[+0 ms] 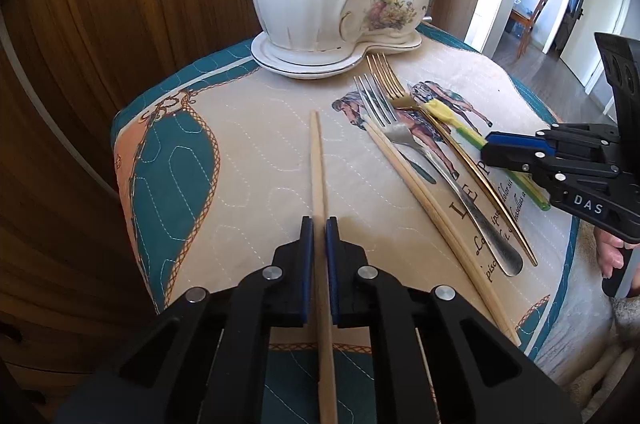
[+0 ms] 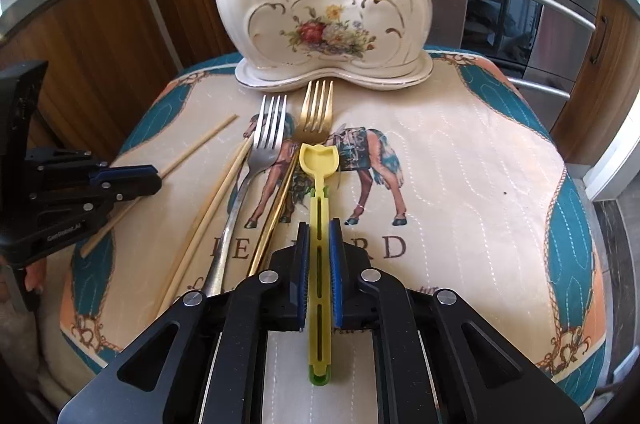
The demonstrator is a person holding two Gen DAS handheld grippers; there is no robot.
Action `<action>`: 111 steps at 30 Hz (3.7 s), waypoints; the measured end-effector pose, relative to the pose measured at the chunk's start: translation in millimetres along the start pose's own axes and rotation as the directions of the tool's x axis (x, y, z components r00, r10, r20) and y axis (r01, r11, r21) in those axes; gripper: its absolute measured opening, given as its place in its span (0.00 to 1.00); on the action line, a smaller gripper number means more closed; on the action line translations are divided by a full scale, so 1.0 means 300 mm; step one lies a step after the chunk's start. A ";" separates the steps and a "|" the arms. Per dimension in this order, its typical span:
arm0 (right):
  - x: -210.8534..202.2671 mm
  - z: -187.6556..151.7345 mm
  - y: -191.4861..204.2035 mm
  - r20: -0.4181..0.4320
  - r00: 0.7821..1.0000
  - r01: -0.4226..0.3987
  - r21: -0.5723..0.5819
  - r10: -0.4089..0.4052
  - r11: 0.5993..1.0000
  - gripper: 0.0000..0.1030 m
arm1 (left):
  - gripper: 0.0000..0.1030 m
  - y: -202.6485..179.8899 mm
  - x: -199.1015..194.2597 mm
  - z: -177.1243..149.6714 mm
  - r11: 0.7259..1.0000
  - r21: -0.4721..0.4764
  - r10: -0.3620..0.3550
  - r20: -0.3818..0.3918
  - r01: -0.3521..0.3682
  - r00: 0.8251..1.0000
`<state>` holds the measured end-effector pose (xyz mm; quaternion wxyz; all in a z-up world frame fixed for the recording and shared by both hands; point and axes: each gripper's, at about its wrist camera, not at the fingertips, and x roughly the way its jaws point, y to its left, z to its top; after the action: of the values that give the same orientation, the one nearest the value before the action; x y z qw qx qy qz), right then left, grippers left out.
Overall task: Organize utensils
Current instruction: 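Grasp a wooden chopstick with the left tool while the right tool grasps yellow tongs, then lift the chopstick and tongs and lower them into the two ceramic holder openings, then open both tools and withdraw from the ceramic holder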
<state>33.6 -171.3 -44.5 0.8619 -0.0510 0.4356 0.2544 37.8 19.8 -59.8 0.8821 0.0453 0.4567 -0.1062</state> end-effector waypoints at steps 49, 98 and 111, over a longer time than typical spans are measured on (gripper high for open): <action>-0.144 0.560 -0.165 0.619 0.777 -0.216 0.091 0.114 0.972 0.10 | 0.06 0.102 -0.289 0.571 0.971 -0.091 -0.098 0.698 0.223 0.709; -0.036 0.416 -0.178 0.553 0.833 -0.008 0.064 -0.029 0.998 0.10 | 0.06 0.074 -0.190 0.427 0.994 -0.092 0.005 0.615 0.065 0.789; -0.039 0.388 -0.184 0.521 0.853 -0.008 0.095 -0.043 0.995 0.10 | 0.06 0.119 -0.194 0.376 0.985 -0.152 0.024 0.582 0.080 0.813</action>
<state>138.9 -187.7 28.7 0.9515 0.0562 0.1963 0.2302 103.3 43.2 52.4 0.9783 -0.0710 0.1731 -0.0889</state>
